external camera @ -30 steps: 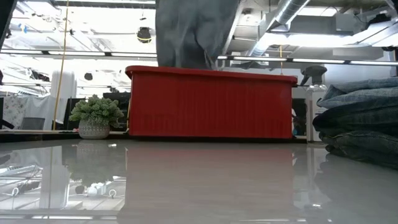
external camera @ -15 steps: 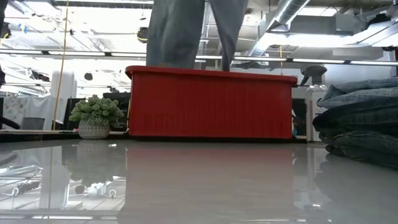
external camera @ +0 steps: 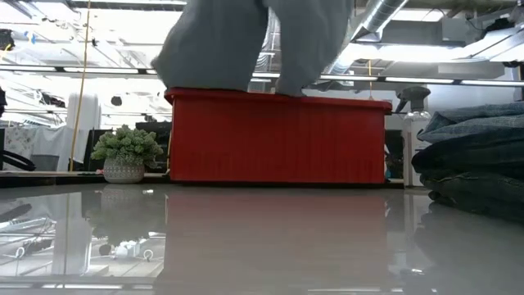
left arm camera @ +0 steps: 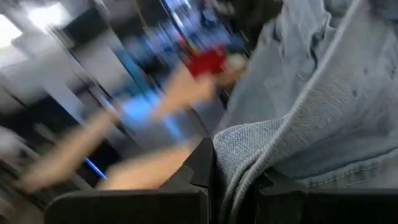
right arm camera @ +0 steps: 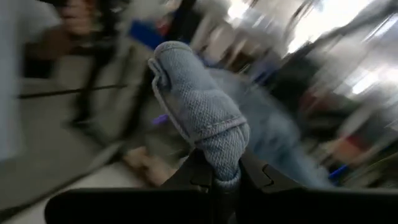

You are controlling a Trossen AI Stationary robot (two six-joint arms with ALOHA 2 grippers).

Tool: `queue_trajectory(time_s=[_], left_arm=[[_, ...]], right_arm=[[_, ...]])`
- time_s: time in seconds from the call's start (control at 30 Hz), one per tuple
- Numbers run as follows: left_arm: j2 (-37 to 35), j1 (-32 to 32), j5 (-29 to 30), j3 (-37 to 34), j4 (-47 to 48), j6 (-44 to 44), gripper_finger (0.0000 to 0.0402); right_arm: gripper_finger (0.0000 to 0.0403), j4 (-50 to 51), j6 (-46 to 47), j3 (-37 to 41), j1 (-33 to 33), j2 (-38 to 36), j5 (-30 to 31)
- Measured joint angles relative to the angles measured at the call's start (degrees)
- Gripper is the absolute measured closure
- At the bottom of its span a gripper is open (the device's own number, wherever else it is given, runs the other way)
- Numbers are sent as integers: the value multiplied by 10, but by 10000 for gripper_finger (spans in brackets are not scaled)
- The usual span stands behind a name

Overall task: Fold Laundry from Bin
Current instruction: Fold the light blue denim pants

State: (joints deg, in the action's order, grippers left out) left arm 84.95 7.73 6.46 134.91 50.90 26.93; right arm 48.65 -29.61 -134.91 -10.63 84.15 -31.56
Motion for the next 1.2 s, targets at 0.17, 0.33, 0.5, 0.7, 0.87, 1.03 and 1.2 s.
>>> queue_trajectory(time_s=[0.17, 0.33, 0.5, 0.7, 0.87, 1.03, 1.2], left_arm=[[4, -22, -10, -1, 194, -111, 390], [24, -21, -27, -56, 363, -202, 390], [20, -21, -38, -169, 379, -223, 390], [19, -21, -205, -283, 370, -250, 390], [19, -30, -330, -364, 351, -276, 390], [16, -49, -402, -445, 281, -283, 390], [16, -72, -408, -509, 208, -323, 390]], right_arm=[[351, 160, 111, 0, 36, 18, 41], [351, 265, 202, 31, 48, 61, 76], [351, 322, 226, 80, 60, 113, 68], [351, 330, 220, 136, 76, 152, 42], [351, 319, 221, 183, 92, 161, 12], [351, 301, 207, 248, 113, 163, -23], [351, 278, 161, 311, 130, 163, -75]])
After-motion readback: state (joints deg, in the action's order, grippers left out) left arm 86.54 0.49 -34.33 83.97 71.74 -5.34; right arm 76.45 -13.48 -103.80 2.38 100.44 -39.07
